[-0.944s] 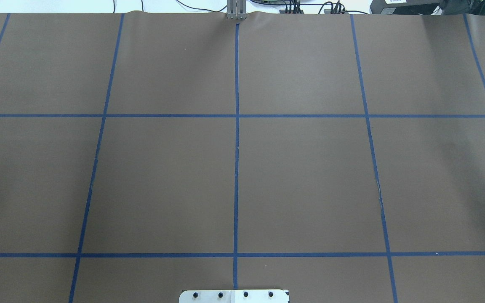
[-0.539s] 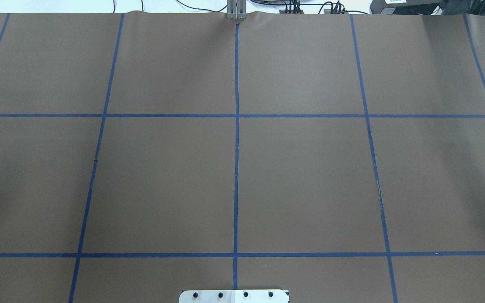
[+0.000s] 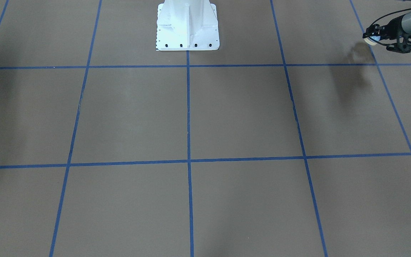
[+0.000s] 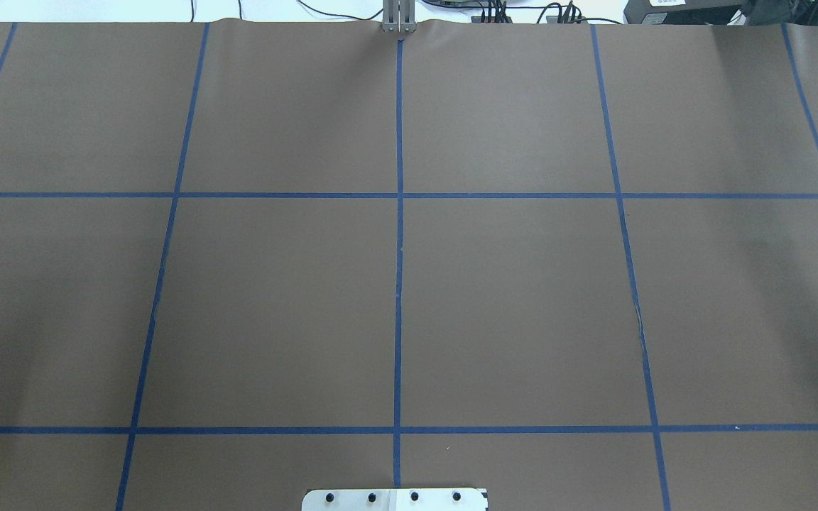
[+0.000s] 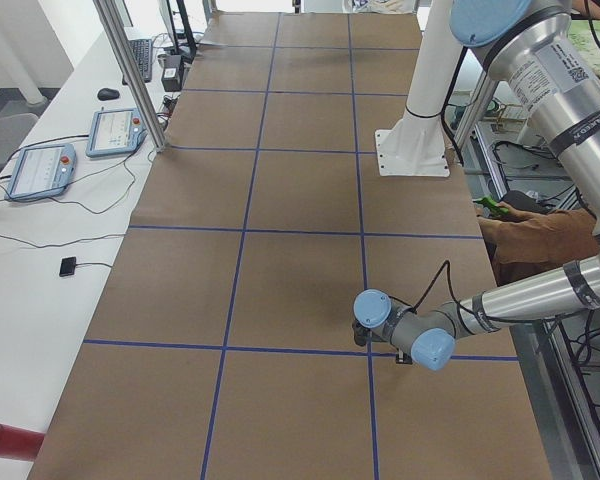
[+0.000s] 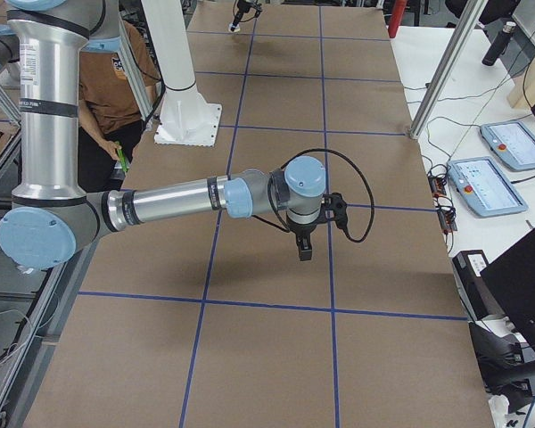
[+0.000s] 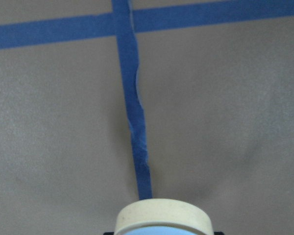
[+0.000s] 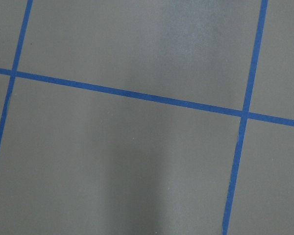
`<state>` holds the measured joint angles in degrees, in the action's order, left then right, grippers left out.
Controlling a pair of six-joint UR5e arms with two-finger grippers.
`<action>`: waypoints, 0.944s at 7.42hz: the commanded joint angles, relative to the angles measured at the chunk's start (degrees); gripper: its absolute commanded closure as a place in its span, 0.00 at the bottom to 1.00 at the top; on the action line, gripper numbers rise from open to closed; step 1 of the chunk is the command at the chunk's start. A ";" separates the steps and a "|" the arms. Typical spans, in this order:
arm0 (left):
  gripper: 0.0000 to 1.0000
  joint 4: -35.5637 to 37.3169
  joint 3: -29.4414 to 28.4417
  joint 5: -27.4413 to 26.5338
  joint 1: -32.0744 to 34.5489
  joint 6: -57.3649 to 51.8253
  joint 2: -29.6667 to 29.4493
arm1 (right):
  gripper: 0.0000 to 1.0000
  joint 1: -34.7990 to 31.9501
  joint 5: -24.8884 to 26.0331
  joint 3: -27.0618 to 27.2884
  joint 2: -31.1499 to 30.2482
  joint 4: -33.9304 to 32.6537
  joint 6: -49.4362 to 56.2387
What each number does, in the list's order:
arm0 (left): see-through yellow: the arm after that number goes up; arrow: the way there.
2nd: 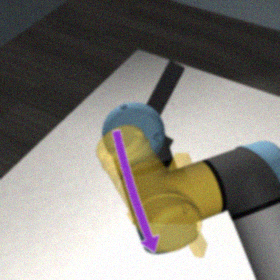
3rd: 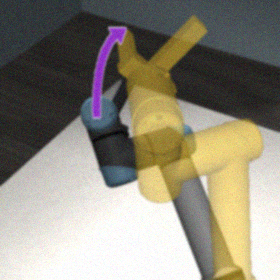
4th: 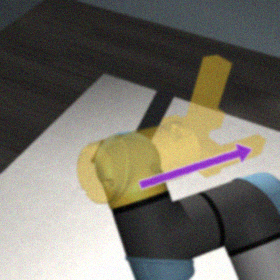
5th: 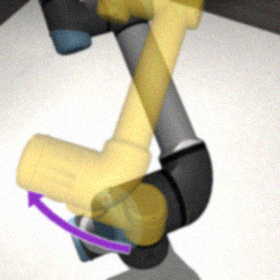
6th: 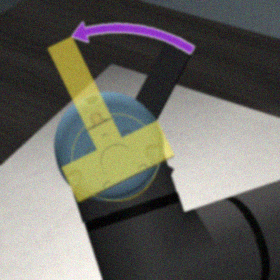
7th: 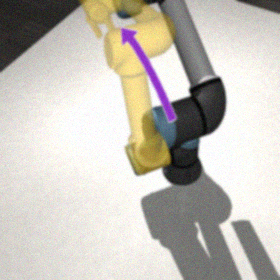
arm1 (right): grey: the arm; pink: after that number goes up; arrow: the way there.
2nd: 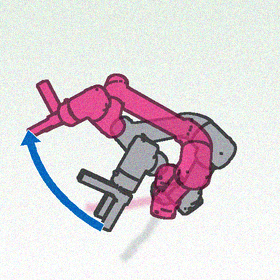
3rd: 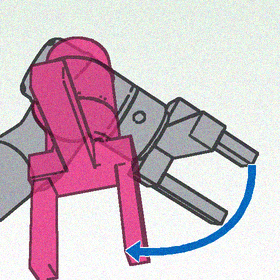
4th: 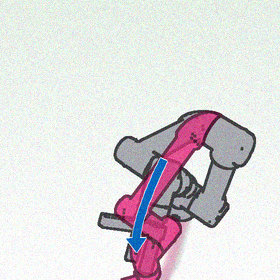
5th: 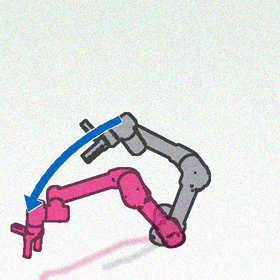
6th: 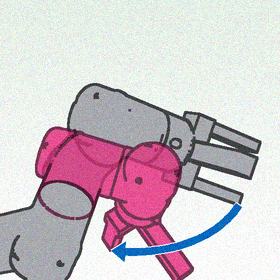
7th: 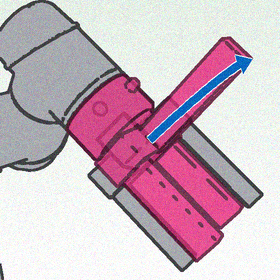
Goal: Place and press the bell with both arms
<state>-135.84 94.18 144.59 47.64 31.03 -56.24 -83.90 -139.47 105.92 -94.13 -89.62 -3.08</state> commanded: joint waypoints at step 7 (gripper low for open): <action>1.00 20.28 9.44 -8.27 8.52 -0.53 -25.79 | 0.00 0.05 -0.10 -0.71 0.09 -0.03 0.00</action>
<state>-122.82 103.47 136.50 55.33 30.43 -75.23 -83.85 -139.58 105.65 -94.05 -89.58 -3.08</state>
